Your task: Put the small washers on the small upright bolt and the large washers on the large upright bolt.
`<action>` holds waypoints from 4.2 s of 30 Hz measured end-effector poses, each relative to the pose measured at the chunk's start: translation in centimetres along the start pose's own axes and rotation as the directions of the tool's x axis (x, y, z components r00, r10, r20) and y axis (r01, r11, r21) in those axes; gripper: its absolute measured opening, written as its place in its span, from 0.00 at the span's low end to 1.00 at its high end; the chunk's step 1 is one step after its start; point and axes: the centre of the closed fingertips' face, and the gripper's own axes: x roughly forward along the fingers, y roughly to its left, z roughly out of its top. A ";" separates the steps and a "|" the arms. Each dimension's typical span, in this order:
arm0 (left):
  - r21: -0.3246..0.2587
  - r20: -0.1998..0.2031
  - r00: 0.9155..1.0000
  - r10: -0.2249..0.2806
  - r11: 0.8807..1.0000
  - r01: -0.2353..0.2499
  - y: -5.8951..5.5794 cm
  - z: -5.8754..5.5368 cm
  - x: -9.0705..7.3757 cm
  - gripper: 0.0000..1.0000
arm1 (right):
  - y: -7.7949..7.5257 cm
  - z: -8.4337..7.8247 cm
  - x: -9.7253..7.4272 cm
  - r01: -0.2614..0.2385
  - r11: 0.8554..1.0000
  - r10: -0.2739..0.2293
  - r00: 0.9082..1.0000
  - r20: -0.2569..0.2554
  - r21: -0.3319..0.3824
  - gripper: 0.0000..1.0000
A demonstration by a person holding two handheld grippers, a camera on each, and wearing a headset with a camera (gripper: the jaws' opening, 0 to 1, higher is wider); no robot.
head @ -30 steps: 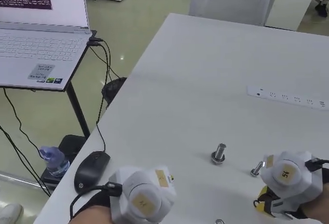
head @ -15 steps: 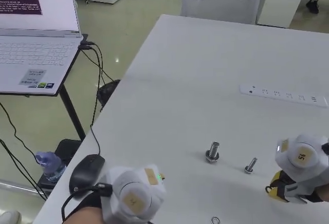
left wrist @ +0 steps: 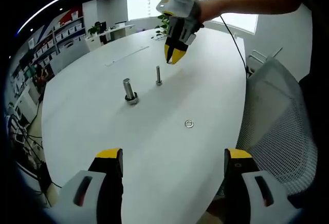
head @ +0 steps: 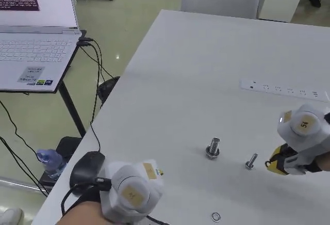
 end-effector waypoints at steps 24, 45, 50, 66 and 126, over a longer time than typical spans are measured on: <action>0.000 0.005 1.000 -0.020 1.000 0.020 -0.2 0.4 0.5 0.79 | -0.9 2.2 1.5 -0.021 1.000 0.021 1.000 -0.014 -0.023 0.13; -0.008 -0.003 1.000 -0.029 1.000 0.029 -0.3 -0.2 0.7 0.77 | -0.7 1.5 3.6 -0.037 0.998 0.035 0.998 -0.053 -0.041 0.13; -0.011 -0.006 0.999 -0.031 0.999 0.031 -0.3 -0.4 0.7 0.77 | -0.6 1.1 4.6 -0.045 0.998 0.042 0.997 -0.065 -0.046 0.13; -0.026 -0.018 0.999 -0.034 0.999 0.034 -0.4 -1.3 0.6 0.75 | -0.6 0.7 6.3 -0.043 0.995 0.034 0.995 -0.095 -0.092 0.13; -0.008 -0.002 1.000 -0.011 1.000 0.011 -0.5 -0.4 -0.2 0.74 | 0.3 3.7 3.7 -0.057 0.986 0.051 0.998 -0.042 -0.154 0.22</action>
